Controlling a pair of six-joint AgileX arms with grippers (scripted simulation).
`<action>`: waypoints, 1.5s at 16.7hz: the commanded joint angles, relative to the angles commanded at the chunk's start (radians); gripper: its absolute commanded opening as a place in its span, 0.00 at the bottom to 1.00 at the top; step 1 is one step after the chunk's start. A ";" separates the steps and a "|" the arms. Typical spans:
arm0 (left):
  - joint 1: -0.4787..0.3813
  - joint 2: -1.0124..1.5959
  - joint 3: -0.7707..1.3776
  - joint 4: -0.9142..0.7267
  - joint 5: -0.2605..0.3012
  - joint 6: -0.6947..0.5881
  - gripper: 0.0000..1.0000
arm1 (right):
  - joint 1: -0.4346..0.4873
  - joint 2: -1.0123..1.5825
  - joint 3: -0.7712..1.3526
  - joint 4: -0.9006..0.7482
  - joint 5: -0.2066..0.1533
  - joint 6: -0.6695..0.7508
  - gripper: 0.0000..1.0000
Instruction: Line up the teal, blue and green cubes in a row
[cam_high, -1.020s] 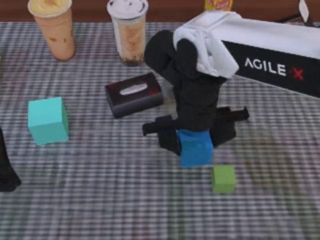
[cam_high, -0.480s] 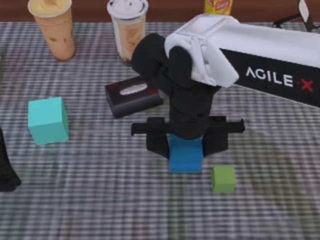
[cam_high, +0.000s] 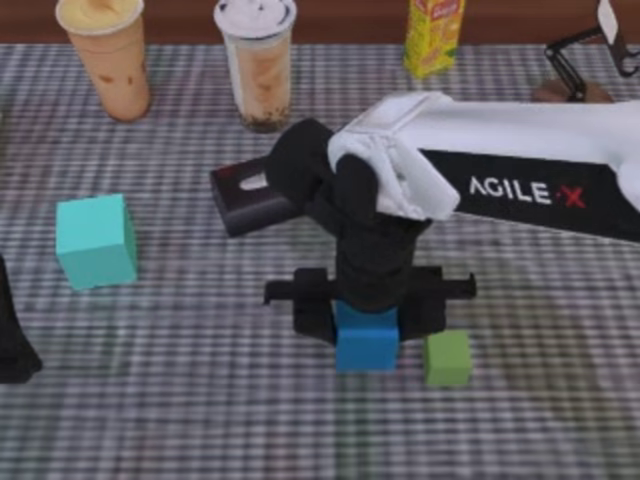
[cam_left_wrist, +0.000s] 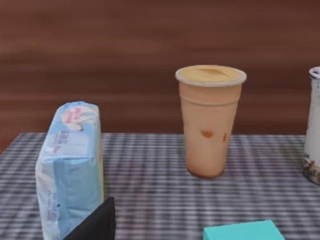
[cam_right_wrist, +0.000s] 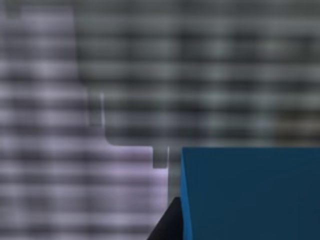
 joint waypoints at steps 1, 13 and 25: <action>0.000 0.000 0.000 0.000 0.000 0.000 1.00 | 0.000 0.009 -0.021 0.032 0.000 0.002 0.00; 0.000 0.000 0.000 0.000 0.000 0.000 1.00 | 0.002 0.019 -0.046 0.067 0.001 0.004 0.45; 0.000 0.000 0.000 0.000 0.000 0.000 1.00 | 0.002 0.019 -0.046 0.067 0.001 0.004 1.00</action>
